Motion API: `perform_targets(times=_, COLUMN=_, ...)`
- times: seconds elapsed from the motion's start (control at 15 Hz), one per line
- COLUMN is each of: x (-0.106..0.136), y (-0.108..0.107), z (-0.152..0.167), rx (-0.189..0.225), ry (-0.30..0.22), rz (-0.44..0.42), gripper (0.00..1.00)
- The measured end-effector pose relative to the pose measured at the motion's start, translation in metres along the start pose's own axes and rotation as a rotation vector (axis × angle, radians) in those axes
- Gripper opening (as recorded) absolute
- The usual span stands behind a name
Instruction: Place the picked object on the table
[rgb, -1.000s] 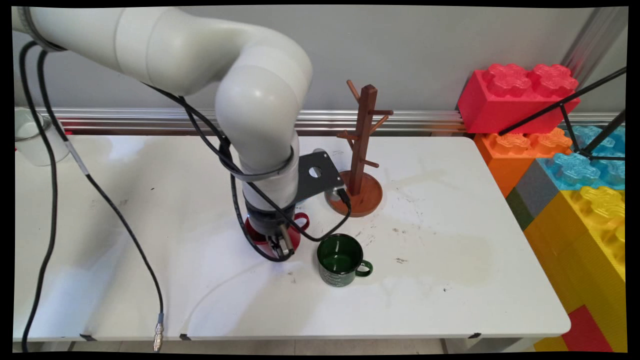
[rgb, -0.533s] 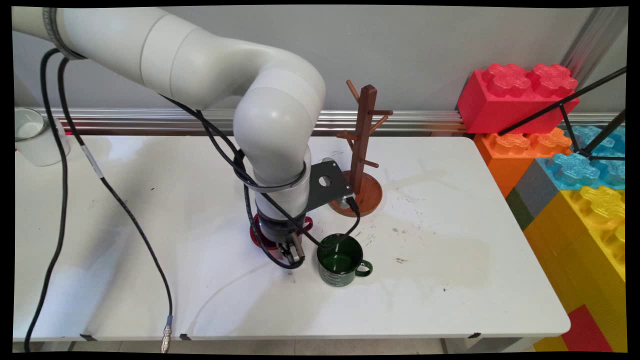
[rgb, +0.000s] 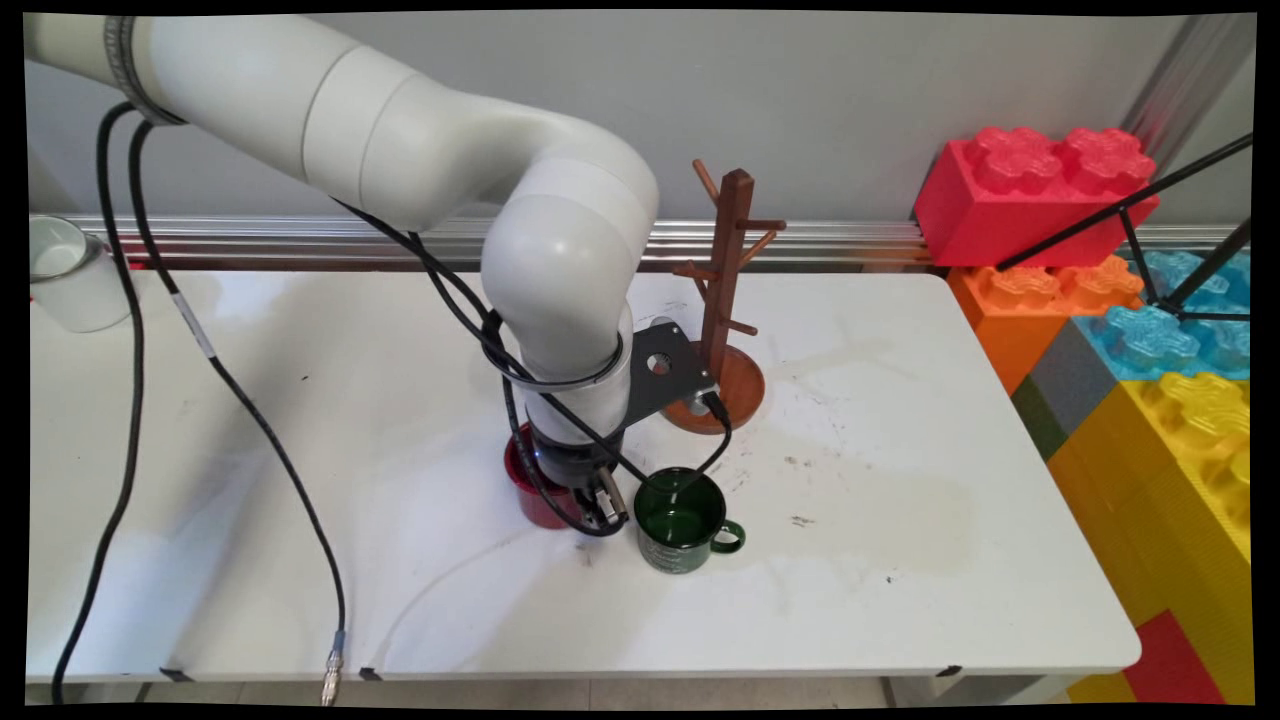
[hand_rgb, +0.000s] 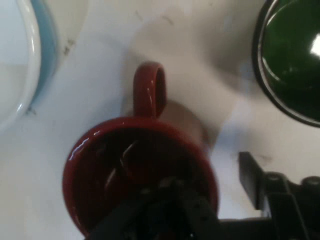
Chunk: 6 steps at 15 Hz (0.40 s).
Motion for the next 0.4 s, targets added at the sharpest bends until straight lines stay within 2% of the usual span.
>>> perform_targets(times=0.4, x=-0.003, y=-0.0021, z=0.0018, rx=-0.01, ry=0.01, rz=0.001, gripper=1.0)
